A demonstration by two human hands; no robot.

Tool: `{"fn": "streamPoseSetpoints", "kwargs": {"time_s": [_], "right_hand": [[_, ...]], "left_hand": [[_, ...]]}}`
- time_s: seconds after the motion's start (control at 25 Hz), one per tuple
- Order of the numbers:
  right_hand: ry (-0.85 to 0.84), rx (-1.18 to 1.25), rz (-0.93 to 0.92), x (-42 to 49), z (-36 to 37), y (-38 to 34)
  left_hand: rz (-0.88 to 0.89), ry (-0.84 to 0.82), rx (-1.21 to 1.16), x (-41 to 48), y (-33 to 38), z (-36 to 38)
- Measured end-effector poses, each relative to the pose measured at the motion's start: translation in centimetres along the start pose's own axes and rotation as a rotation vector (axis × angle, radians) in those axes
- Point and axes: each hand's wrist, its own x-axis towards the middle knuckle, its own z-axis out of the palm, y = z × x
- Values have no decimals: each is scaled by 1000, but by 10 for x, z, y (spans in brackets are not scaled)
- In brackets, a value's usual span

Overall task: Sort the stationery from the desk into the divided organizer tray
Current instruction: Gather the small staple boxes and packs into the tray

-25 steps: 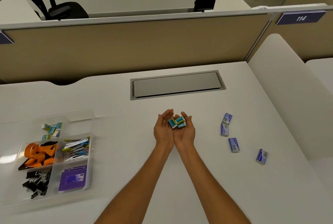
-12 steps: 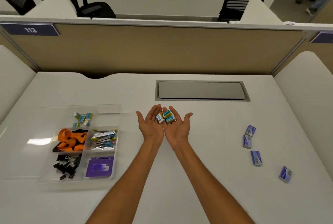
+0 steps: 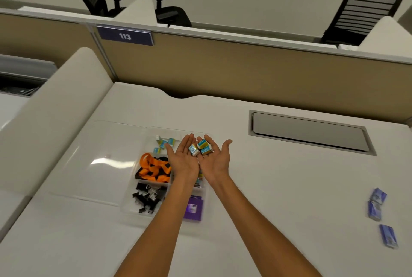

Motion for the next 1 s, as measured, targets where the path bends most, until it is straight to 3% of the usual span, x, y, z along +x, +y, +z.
{"fn": "streamPoseSetpoints", "kwargs": {"time_s": [0.28, 0.44, 0.76, 1.0], "right_hand": [[50, -151, 138, 37, 47, 62], [68, -239, 182, 47, 56, 68], [50, -346, 161, 37, 53, 50], [10, -513, 43, 15, 31, 22]], "left_hand": [[19, 161, 22, 25, 81, -32], [41, 172, -14, 33, 98, -35], [156, 128, 45, 21, 86, -26], [126, 19, 119, -1, 52, -18]]}}
